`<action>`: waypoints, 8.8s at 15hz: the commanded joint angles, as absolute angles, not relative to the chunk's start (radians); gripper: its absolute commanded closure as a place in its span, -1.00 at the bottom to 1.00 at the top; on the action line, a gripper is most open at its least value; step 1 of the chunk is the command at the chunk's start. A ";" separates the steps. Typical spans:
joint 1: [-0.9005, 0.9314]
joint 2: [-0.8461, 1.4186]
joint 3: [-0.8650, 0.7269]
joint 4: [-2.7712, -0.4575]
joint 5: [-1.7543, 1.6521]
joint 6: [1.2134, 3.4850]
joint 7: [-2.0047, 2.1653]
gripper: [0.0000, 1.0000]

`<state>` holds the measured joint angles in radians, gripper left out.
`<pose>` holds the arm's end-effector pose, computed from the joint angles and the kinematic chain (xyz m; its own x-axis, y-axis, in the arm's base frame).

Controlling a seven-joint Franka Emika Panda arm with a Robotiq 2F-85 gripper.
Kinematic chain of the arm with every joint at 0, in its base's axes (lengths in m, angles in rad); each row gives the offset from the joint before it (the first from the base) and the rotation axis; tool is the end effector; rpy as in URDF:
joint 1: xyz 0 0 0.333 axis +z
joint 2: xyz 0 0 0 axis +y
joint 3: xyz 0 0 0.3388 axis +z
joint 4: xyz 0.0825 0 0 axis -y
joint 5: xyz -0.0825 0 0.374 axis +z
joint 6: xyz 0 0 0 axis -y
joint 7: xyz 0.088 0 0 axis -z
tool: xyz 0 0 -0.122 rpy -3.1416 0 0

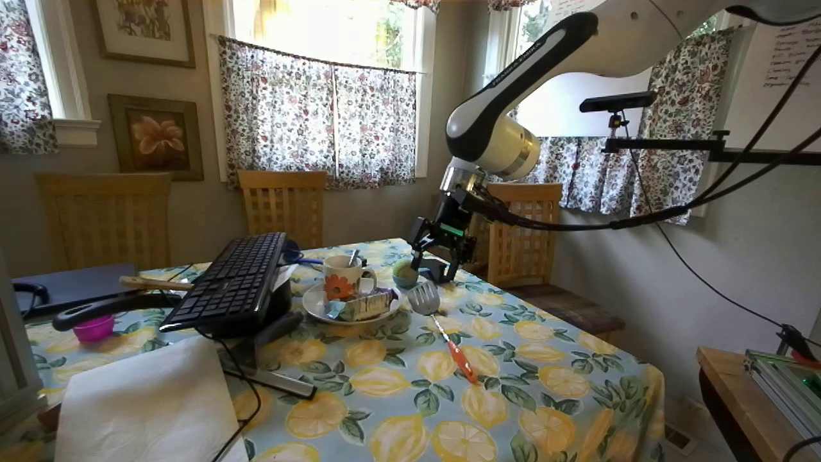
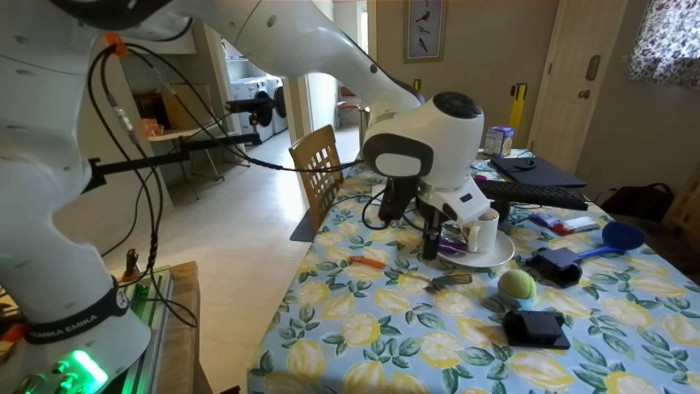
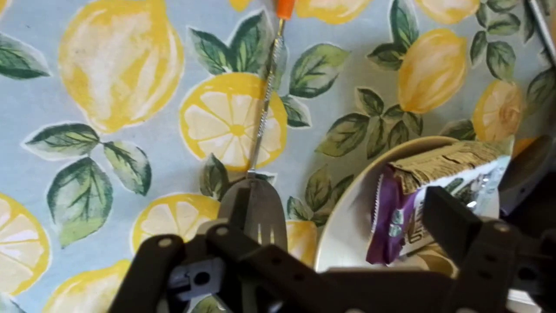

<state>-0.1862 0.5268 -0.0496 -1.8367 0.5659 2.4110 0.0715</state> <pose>0.6427 -0.1430 0.2601 0.7590 -0.6493 -0.0489 -0.6213 -0.6997 -0.3528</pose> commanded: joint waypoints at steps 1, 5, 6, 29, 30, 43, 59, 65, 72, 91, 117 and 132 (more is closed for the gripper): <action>-0.207 0.613 0.007 -1.753 0.666 2.534 0.075 -1.00; -0.216 0.730 0.053 -1.631 0.717 2.569 0.069 -1.00; -0.216 0.756 0.061 -1.601 0.720 2.569 0.072 -1.00; -0.390 0.589 0.140 -1.716 0.718 2.251 -0.455 0.97; -0.391 0.576 0.133 -1.729 0.710 2.220 -0.507 0.97; -0.165 0.588 0.121 -1.741 0.705 2.356 -0.620 0.97; -0.053 0.612 0.164 -1.876 0.636 2.668 -0.221 0.22; -0.148 0.536 0.127 -1.875 0.654 2.615 -0.131 -0.59; -0.282 0.460 0.078 -1.818 0.641 2.539 -0.277 -1.00; -0.316 0.531 0.089 -1.638 0.466 2.354 -0.752 -1.00; -0.191 0.996 0.081 -1.118 0.075 2.386 -0.799 -1.00; -0.182 1.067 0.069 -1.002 0.054 2.357 -0.773 0.88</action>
